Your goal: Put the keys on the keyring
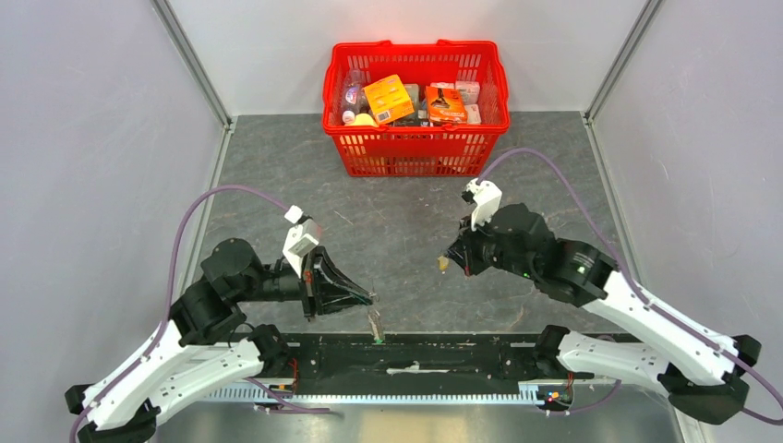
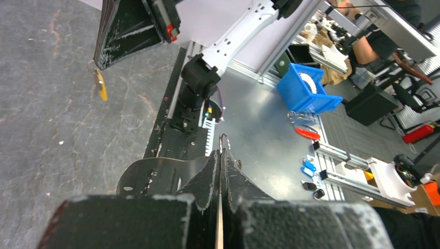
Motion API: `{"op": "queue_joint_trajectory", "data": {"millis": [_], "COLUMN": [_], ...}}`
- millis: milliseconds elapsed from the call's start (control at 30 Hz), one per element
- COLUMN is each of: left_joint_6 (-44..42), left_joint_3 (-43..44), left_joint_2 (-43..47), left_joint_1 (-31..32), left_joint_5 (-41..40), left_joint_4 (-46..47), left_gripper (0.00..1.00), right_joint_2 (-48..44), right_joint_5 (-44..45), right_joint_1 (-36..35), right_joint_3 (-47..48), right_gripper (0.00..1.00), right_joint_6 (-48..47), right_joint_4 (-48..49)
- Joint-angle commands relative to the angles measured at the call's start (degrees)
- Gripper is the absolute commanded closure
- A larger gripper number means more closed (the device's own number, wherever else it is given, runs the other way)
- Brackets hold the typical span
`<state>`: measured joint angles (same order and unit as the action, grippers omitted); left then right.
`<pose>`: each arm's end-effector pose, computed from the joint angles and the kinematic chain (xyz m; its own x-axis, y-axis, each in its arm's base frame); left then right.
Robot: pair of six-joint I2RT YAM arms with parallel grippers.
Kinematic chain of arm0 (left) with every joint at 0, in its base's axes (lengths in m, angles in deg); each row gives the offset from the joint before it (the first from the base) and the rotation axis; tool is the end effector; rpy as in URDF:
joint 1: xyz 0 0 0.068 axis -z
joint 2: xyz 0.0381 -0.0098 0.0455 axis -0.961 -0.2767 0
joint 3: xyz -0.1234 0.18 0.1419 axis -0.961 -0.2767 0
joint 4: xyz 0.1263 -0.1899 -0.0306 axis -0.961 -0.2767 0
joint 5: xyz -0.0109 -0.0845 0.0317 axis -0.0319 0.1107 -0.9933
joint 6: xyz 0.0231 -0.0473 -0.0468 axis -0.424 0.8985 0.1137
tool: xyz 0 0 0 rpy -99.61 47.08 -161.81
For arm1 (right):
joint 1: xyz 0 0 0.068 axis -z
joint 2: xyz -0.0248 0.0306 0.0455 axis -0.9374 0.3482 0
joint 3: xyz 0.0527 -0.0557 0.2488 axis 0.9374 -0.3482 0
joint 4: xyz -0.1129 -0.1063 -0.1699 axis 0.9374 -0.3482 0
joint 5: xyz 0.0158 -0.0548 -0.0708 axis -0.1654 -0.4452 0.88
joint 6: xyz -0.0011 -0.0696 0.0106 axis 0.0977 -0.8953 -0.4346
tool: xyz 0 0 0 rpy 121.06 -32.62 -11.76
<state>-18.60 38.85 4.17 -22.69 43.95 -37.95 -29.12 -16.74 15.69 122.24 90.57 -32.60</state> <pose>0.0396 -0.1018 0.3626 -0.4364 -0.0100 -0.8997 0.8971 0.0713 -0.4360 0.1134 0.1438 0.3257 -0.6036 -0.1149 -0.7890 -0.5364 0.7906 0.2953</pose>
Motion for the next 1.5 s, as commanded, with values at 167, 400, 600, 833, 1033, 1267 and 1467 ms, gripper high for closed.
{"op": "queue_joint_trajectory", "data": {"millis": [167,400,600,833,1033,1267,1467], "left_joint_6": [3.75,5.09,5.62,6.02,6.86,-0.28,-3.04], "left_joint_3": [3.13,2.60,2.72,1.89,1.86,7.03,8.46], "left_joint_2": [-4.26,-6.73,-8.10,-9.07,-10.90,-10.71,-9.66], "left_joint_1": [0.17,0.17,0.17,0.17,0.19,0.17,0.17], "left_joint_5": [10.74,17.51,18.72,19.47,18.54,5.15,-2.98], "left_joint_4": [8.46,13.30,14.81,17.13,17.92,4.45,0.78], "left_gripper": [0.98,0.98,0.98,0.98,0.98,0.98,0.98], "right_joint_2": [-1.62,1.80,5.82,7.84,10.14,10.86,14.75], "right_joint_5": [-21.14,-33.59,-42.02,-49.17,-52.44,-52.81,-50.24], "right_joint_1": [-0.12,-0.12,-0.12,-0.13,-0.12,-0.13,-0.12], "right_joint_3": [11.88,17.97,22.38,26.35,29.32,31.02,34.53], "right_gripper": [1.00,1.00,1.00,1.00,1.00,1.00,1.00], "right_joint_6": [-13.85,-18.30,-20.86,-22.20,-22.77,-20.28,-18.80], "right_joint_4": [-4.89,-5.62,-6.56,-6.51,-7.12,-7.86,-11.00]}}
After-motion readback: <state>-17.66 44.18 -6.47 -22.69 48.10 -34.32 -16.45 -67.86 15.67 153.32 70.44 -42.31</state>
